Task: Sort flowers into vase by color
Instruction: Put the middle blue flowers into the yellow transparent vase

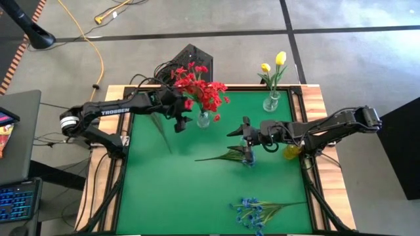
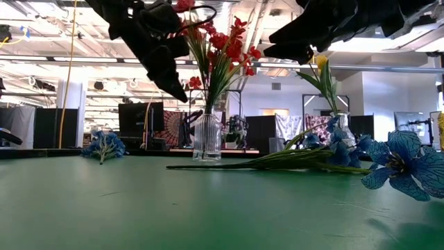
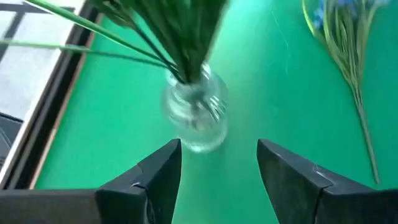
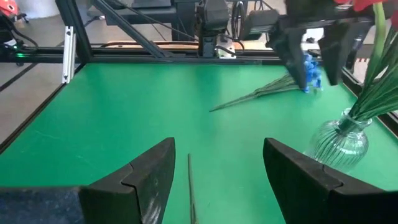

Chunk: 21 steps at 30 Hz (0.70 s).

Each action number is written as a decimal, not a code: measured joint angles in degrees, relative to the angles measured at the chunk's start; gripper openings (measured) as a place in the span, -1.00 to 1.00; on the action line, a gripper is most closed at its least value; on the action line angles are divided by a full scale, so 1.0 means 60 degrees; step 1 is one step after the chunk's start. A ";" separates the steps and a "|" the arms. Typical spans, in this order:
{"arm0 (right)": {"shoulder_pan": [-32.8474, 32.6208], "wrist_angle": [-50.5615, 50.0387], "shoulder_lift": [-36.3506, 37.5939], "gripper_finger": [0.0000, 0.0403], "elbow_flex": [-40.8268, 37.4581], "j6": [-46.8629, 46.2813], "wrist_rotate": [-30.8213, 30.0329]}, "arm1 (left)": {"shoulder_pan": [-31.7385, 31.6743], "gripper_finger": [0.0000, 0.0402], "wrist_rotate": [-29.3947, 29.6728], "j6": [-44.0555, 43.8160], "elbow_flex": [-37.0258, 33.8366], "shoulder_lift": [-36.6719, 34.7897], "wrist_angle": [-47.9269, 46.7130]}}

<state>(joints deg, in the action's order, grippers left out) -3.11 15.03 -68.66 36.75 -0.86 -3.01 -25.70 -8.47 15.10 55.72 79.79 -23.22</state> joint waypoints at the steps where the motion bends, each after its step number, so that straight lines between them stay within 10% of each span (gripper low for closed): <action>1: 0.0000 0.0000 0.0000 0.34 0.0000 -0.0041 0.0001 | 0.0076 -0.01 0.0031 0.0073 0.0000 0.0000 -0.0143; 21: 0.0000 0.0015 0.0000 0.34 0.0000 -0.0257 0.0004 | 0.0818 -0.01 0.2054 0.0120 0.0011 -0.1875 -0.1266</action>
<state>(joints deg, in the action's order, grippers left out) -3.11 15.11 -68.66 36.75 -2.40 -2.98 -20.80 3.86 15.82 55.79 68.54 -30.81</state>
